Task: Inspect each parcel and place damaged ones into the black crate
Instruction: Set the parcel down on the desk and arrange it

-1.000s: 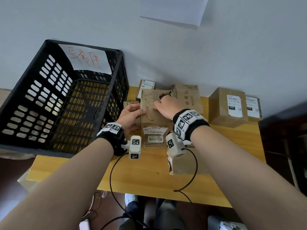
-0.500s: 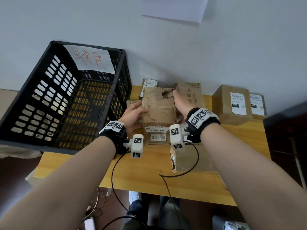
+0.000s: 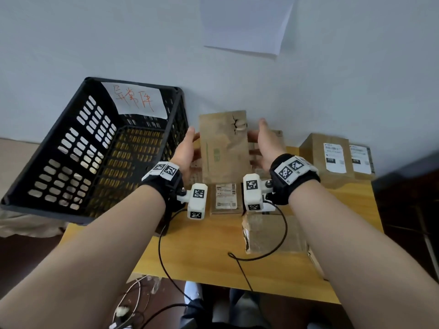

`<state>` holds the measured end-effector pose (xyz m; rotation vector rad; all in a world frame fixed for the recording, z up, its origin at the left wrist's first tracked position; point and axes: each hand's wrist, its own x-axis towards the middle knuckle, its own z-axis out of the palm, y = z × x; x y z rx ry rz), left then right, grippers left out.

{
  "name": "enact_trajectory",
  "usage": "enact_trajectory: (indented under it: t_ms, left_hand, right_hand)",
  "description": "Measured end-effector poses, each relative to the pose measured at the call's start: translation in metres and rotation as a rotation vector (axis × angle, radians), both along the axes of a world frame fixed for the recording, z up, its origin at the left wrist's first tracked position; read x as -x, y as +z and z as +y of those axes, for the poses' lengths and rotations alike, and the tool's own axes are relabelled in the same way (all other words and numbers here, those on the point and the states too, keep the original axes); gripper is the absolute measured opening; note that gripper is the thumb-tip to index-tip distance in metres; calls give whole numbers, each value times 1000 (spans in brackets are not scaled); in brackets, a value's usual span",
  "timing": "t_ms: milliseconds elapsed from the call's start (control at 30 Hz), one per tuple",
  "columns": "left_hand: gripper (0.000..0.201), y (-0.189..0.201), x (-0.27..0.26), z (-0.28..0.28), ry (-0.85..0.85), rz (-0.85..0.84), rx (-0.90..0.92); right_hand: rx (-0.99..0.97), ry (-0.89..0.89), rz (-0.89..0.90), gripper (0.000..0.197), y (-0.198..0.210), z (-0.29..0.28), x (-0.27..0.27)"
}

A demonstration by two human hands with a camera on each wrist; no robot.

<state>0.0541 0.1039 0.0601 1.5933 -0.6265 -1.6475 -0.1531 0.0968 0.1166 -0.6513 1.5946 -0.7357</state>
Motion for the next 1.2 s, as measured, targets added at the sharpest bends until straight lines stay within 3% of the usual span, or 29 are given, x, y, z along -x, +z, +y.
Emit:
enact_trajectory:
  t_ms: [100, 200, 300, 367, 500, 633, 700, 800, 1067, 1200]
  left_hand:
    - [54, -1, 3, 2, 114, 41, 35]
    - [54, -5, 6, 7, 120, 22, -2]
    - [52, -15, 11, 17, 41, -20, -23]
    - [47, -26, 15, 25, 5, -41, -30]
    - [21, -39, 19, 33, 1, -82, -72]
    - [34, -36, 21, 33, 4, -84, -68]
    - [41, -35, 21, 32, 8, -86, -60]
    - [43, -36, 20, 31, 9, -97, -59]
    - [38, -38, 21, 29, -12, -147, -36]
    - [39, -39, 21, 28, -10, -142, -52]
  right_hand:
    - [44, -58, 3, 70, -12, 3, 6]
    - [66, -26, 58, 60, -23, 9, 7]
    - [72, 19, 147, 75, -49, 12, 12]
    - [79, 92, 204, 73, -58, 15, 15]
    - [77, 249, 305, 48, -45, 28, 12]
    - [375, 435, 558, 40, -25, 29, 7]
    - [471, 621, 677, 55, -18, 29, -1]
    - [309, 915, 896, 55, -20, 32, -13]
    - [159, 1044, 1087, 45, -34, 21, -32]
    - [186, 1037, 1112, 42, -35, 19, -36]
